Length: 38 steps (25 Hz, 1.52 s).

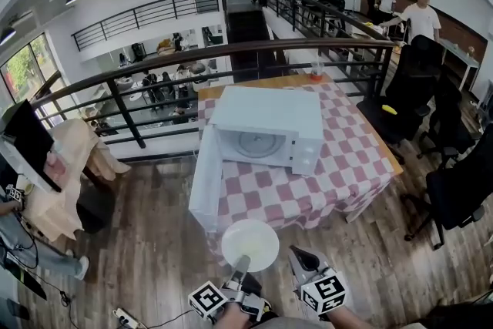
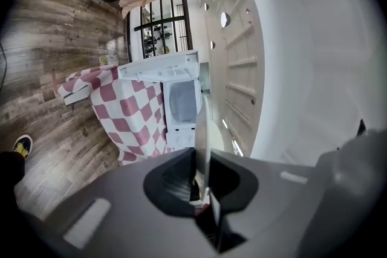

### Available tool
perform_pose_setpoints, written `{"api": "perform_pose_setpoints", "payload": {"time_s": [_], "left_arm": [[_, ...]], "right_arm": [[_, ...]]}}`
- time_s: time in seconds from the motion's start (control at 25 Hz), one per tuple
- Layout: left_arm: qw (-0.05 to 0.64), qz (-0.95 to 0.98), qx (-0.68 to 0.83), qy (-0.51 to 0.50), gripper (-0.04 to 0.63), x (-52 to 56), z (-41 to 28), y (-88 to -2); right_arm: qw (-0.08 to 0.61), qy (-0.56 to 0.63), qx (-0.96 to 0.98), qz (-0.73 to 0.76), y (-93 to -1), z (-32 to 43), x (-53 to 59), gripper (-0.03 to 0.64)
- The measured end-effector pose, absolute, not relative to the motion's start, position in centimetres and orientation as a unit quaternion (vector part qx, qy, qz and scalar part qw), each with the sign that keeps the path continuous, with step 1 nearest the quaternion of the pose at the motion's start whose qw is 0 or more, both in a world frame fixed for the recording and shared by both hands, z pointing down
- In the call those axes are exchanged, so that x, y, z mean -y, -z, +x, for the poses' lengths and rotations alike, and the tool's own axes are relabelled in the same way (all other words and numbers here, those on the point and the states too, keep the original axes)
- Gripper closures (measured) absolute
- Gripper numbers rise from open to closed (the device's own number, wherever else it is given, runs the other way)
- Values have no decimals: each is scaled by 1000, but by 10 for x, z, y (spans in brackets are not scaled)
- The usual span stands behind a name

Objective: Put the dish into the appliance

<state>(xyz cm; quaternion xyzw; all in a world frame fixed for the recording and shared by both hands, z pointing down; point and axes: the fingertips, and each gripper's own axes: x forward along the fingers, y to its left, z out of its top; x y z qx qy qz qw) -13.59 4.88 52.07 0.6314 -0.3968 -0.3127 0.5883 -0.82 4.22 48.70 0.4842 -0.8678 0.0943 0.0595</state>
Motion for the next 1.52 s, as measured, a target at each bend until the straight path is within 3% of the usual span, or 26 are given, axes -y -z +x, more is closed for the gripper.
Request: {"api": "perform_pose_setpoints", "payload": {"time_s": [1.52], "left_arm": [[606, 623, 394, 298, 569, 41, -140, -552]], "right_arm": [[64, -80, 861, 499, -497, -16, 56, 618]]}}
